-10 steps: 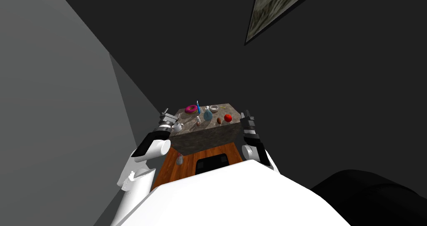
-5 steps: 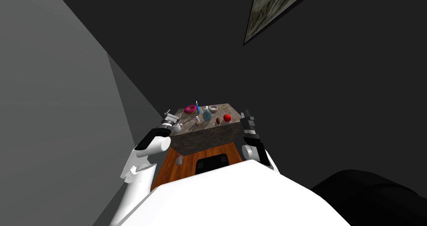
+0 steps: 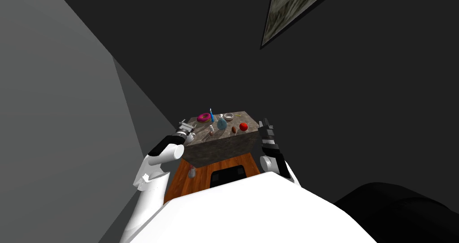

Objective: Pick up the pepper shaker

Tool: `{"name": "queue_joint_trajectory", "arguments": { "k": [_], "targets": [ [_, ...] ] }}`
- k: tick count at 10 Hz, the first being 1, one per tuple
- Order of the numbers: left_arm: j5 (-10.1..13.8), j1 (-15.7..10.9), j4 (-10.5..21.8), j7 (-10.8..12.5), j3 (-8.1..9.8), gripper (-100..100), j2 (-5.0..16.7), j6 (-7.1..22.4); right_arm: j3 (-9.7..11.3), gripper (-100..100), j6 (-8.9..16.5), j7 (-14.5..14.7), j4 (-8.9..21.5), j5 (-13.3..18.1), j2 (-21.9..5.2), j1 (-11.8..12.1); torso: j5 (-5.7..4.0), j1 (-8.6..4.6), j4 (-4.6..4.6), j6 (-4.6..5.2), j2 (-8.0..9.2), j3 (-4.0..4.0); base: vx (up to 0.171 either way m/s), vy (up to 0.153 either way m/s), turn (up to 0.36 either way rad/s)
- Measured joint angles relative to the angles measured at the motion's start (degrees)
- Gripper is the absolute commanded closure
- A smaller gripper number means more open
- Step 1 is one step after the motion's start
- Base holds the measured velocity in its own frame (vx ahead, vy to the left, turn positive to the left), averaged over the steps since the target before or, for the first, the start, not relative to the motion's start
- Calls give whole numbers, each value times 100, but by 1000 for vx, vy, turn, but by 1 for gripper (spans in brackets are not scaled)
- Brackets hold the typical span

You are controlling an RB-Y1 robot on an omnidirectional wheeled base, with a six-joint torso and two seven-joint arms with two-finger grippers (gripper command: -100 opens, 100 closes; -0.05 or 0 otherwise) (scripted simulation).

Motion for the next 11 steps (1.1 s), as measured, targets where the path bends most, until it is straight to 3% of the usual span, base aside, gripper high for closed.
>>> {"name": "queue_joint_trajectory", "arguments": {
  "k": [11],
  "targets": [
    [186,-568,449,781,122,-100,39,1524,0,0,0,0,0,0,0,0,0,1,0,-2,0,0,3,-18,-14]
  ]
}}
